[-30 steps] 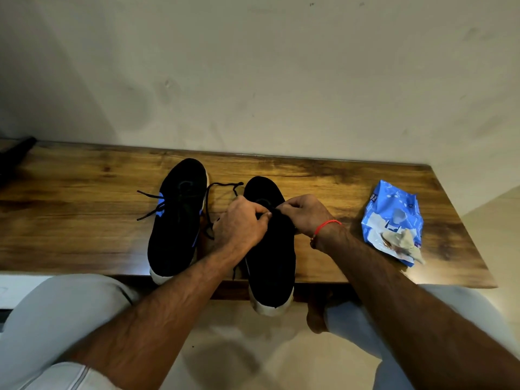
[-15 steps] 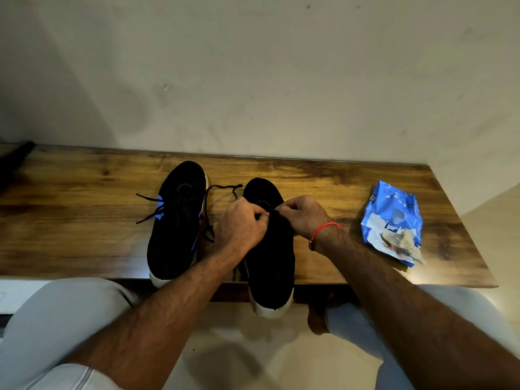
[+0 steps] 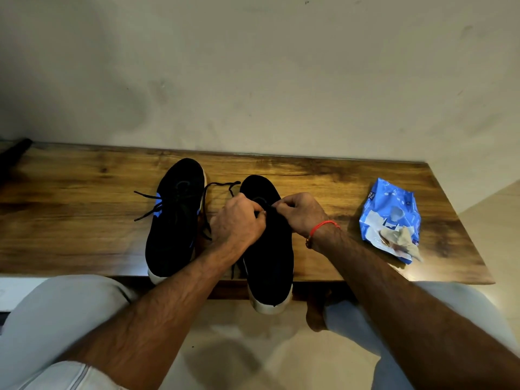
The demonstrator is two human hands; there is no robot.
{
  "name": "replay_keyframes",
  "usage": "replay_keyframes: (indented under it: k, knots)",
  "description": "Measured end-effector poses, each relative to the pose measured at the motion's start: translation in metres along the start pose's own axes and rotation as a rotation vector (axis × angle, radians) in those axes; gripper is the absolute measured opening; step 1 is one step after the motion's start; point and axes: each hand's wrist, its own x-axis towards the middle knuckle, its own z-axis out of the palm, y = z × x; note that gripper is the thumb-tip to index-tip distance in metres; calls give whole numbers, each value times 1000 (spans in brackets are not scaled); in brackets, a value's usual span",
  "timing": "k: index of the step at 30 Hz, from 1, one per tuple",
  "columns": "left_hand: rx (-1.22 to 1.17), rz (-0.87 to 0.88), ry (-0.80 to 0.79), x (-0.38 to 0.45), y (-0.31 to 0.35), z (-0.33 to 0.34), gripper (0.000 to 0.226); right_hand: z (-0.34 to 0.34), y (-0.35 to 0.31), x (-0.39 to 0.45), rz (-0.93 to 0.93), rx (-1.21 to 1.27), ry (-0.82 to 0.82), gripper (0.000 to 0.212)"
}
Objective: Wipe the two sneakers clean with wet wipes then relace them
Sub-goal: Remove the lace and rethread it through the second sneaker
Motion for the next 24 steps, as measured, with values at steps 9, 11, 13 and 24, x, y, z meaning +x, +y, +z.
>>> replay_keyframes:
  k: [9, 11, 13, 24]
  knots:
    - [-43, -9, 40, 1, -3, 5, 23, 1, 0, 0, -25, -25, 0, 17]
    - [-105, 27, 21, 5, -7, 10, 22, 0, 0, 0, -15, -10, 3, 16]
    - [-162, 47, 2, 8, -12, 14, 23, 0, -1, 0, -12, 1, 3, 16]
    - [-75, -16, 25, 5, -10, 12, 24, 2, 0, -4, 55, 146, -10, 20]
